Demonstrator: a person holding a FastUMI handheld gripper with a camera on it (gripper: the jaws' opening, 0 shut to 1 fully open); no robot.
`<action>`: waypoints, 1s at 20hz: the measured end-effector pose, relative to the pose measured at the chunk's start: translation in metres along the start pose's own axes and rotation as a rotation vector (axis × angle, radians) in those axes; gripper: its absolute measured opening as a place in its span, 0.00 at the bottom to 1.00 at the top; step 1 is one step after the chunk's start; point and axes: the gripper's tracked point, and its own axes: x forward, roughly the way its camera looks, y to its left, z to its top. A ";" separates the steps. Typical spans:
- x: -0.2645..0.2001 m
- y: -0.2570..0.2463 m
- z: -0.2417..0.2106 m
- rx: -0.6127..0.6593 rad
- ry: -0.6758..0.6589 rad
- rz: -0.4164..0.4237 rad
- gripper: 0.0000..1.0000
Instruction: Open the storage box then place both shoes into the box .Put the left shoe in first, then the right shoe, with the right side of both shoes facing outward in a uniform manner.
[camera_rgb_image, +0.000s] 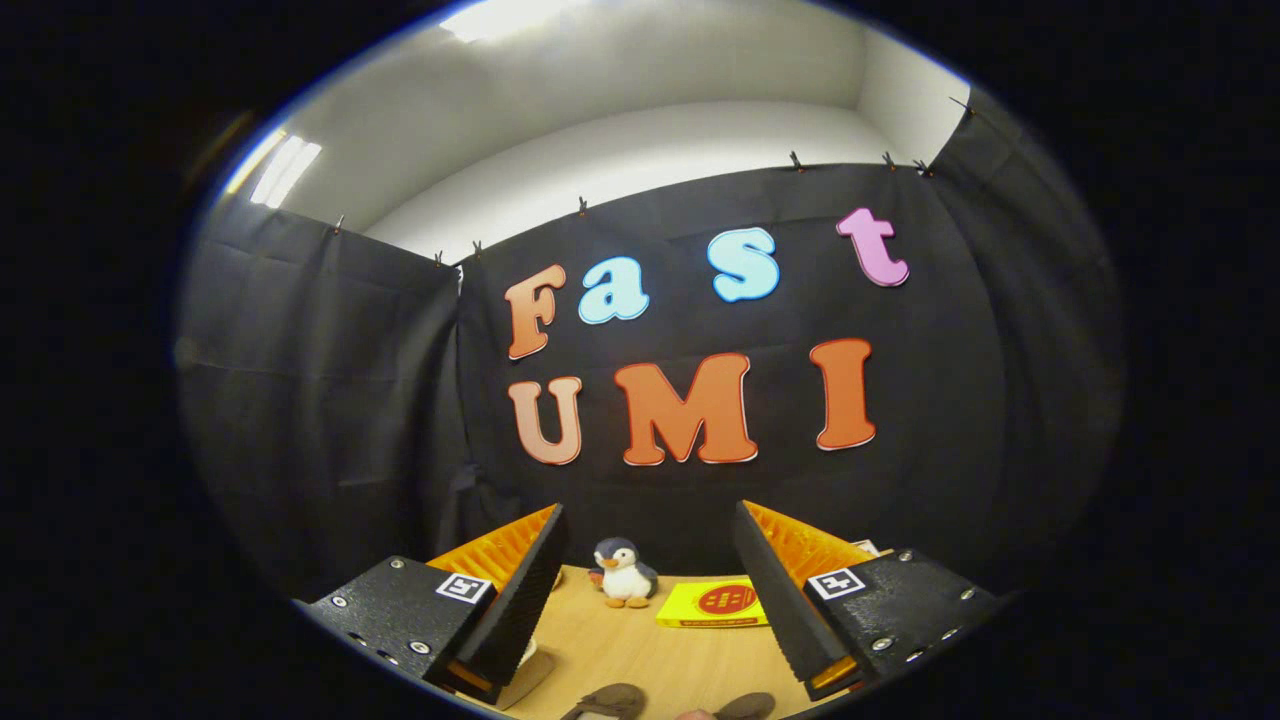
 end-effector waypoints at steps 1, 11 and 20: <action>0.003 0.008 -0.015 0.022 0.042 0.023 0.99; 0.015 0.078 -0.184 0.254 0.536 0.209 0.97; -0.010 0.158 -0.290 0.442 0.895 0.393 0.96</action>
